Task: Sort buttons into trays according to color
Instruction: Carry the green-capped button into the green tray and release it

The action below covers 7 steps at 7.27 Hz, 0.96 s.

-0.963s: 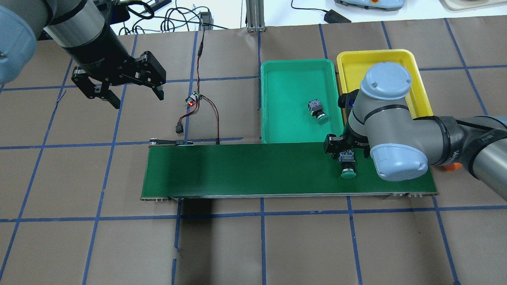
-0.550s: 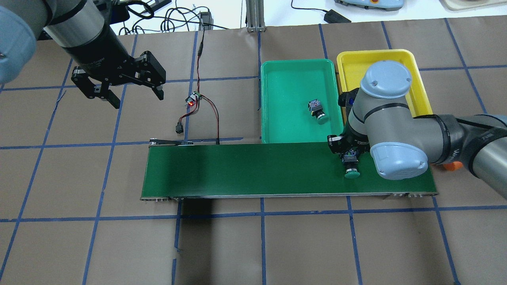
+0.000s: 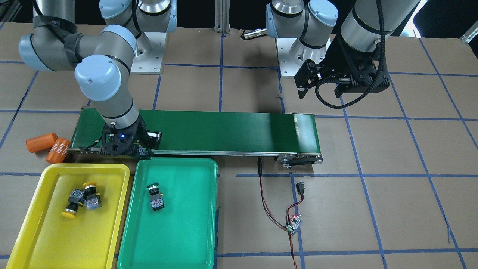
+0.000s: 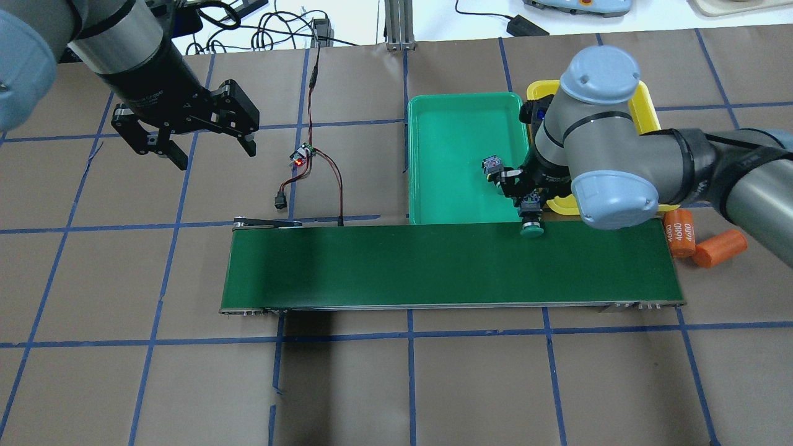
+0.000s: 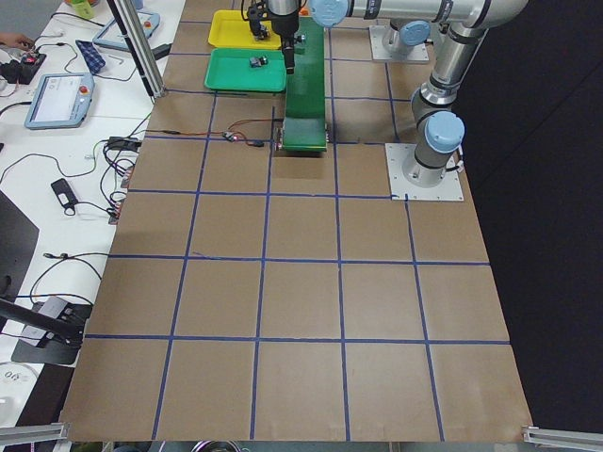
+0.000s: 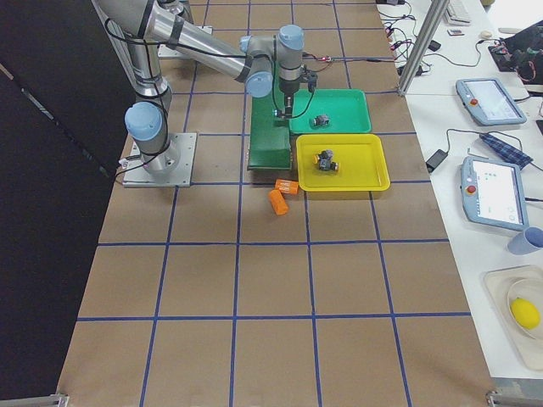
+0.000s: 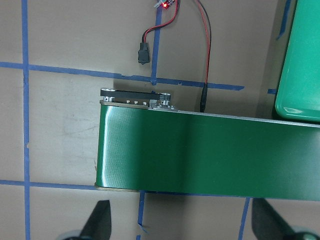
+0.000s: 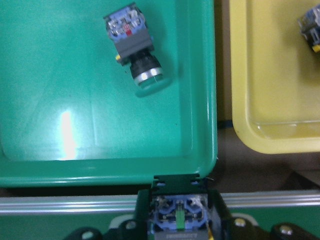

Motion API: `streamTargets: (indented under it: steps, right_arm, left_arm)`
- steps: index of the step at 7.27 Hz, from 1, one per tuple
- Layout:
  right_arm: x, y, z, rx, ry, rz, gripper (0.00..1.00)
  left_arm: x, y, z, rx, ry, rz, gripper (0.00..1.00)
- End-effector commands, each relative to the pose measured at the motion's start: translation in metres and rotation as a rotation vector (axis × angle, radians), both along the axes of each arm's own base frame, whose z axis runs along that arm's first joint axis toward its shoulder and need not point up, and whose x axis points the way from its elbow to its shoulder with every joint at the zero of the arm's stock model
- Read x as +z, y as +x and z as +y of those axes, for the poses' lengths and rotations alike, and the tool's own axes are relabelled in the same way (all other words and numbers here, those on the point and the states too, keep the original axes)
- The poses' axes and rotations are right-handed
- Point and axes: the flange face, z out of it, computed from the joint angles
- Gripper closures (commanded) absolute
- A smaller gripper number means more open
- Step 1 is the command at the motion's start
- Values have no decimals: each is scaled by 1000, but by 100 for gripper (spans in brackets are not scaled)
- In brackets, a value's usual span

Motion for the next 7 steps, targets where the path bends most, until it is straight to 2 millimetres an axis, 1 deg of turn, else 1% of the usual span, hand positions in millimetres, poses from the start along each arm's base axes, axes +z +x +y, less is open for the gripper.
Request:
streamTargets:
  steps: [1, 2, 3, 4, 5, 6, 7]
  right_arm:
    - [-15, 65, -65, 89, -32, -13, 72]
    - [-41, 77, -82, 94, -2, -6, 67]
    - [-37, 78, -85, 91, -10, -7, 54]
    - [-35, 76, -85, 88, -9, -7, 1]
    - [-25, 71, -84, 83, -11, -4, 0]
    - [0, 68, -74, 80, 12, -1, 0]
    - [40, 59, -58, 71, 19, -1, 0]
  left_arm:
    - [0, 0, 1, 1, 2, -2, 0]
    - [0, 0, 0, 2, 0, 0, 0]
    - [-1, 0, 0, 2, 3, 0, 0]
    - [-1, 0, -2, 0, 1, 0, 0]
    - [-2, -1, -1, 0, 5, 0, 0]
    - [1, 0, -1, 2, -5, 1, 0]
    - [0, -1, -2, 3, -4, 1, 0]
